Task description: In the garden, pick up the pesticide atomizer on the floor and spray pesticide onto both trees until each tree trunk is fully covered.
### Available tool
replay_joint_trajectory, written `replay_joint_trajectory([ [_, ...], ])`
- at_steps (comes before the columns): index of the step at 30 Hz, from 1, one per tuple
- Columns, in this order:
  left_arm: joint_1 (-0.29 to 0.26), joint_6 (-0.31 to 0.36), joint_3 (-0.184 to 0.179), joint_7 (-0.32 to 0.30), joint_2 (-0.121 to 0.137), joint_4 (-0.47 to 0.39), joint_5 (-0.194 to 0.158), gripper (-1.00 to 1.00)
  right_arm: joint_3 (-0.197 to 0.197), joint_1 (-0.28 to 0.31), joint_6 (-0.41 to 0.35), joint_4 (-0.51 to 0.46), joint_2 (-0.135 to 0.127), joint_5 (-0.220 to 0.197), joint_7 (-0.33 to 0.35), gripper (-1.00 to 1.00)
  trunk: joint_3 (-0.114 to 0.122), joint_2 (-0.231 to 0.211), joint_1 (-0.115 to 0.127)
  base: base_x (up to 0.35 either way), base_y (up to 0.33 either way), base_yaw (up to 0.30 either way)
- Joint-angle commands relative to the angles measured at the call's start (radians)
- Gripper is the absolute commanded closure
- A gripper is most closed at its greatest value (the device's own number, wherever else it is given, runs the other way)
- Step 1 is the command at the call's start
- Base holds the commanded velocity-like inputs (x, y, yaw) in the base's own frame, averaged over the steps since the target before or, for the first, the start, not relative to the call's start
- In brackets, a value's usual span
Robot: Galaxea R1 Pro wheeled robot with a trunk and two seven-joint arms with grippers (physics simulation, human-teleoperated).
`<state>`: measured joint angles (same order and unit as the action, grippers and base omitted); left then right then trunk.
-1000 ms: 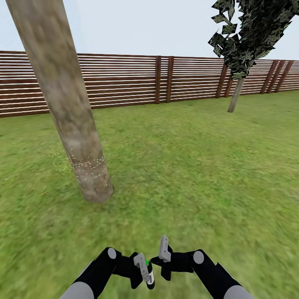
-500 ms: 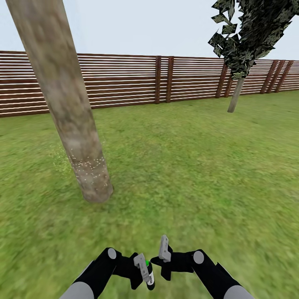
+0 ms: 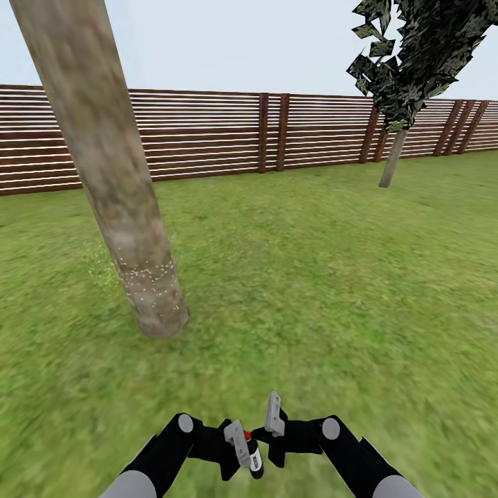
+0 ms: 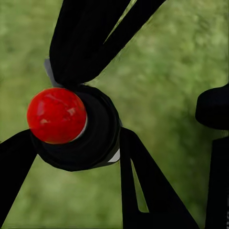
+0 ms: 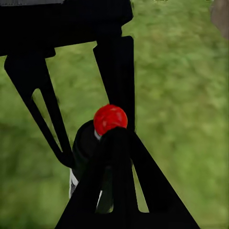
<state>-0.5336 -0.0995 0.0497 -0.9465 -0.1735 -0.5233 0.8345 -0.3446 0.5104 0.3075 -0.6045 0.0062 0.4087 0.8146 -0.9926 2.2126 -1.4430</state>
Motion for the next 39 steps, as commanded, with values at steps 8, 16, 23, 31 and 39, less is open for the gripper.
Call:
replay_joint_trajectory([
  [8,0.013,-0.012,0.007,0.003,0.18,-0.001,0.016,1.0,0.0,0.0,0.005,0.002,0.0,0.01,0.0,1.0,-0.001,0.0,0.0,0.0,0.0,0.0],
  [16,0.096,-0.007,0.196,0.197,0.351,0.009,0.009,1.0,0.007,-0.001,0.011,0.099,-0.04,0.004,-0.197,-1.0,-0.001,0.0,0.0,0.0,0.0,0.0],
  [23,0.13,-0.24,0.66,0.676,0.342,0.305,-0.081,1.0,0.08,-0.012,0.208,0.537,-0.053,-0.224,-0.873,-1.0,-0.001,0.0,0.0,0.0,0.0,0.0],
  [31,0.187,-0.392,0.676,0.898,0.339,0.44,-0.212,1.0,0.09,-0.076,0.314,0.577,-0.069,-0.575,-0.999,-1.0,-0.001,0.0,0.0,0.0,0.0,0.0],
  [39,0.187,-0.393,0.693,0.902,0.342,0.445,-0.269,1.0,0.09,-0.077,0.314,0.578,-0.063,-0.577,-0.998,-1.0,-0.001,0.0,0.0,0.0,0.0,0.0],
])
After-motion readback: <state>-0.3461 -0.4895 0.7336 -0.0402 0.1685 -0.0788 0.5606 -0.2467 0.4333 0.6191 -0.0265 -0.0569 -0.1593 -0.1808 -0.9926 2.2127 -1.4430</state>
